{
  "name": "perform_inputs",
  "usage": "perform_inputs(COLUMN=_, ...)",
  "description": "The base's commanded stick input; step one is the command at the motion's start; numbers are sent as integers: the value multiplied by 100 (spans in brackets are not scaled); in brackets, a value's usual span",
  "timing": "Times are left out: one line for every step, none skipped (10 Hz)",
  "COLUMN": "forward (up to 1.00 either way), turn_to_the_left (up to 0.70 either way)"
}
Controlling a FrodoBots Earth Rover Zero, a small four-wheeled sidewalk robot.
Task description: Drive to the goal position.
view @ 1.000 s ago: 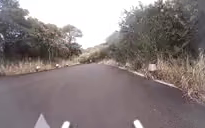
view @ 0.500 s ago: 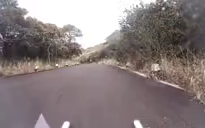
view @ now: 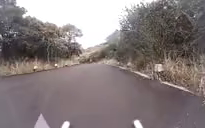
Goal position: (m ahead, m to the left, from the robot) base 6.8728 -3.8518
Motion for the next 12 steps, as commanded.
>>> perform_inputs(forward=50, turn_to_the_left=0)
perform_inputs(forward=50, turn_to_the_left=0)
perform_inputs(forward=50, turn_to_the_left=0)
perform_inputs(forward=50, turn_to_the_left=0)
perform_inputs(forward=50, turn_to_the_left=0)
perform_inputs(forward=50, turn_to_the_left=0)
perform_inputs(forward=50, turn_to_the_left=0)
perform_inputs(forward=50, turn_to_the_left=0)
perform_inputs(forward=50, turn_to_the_left=0)
perform_inputs(forward=50, turn_to_the_left=0)
perform_inputs(forward=50, turn_to_the_left=0)
perform_inputs(forward=50, turn_to_the_left=0)
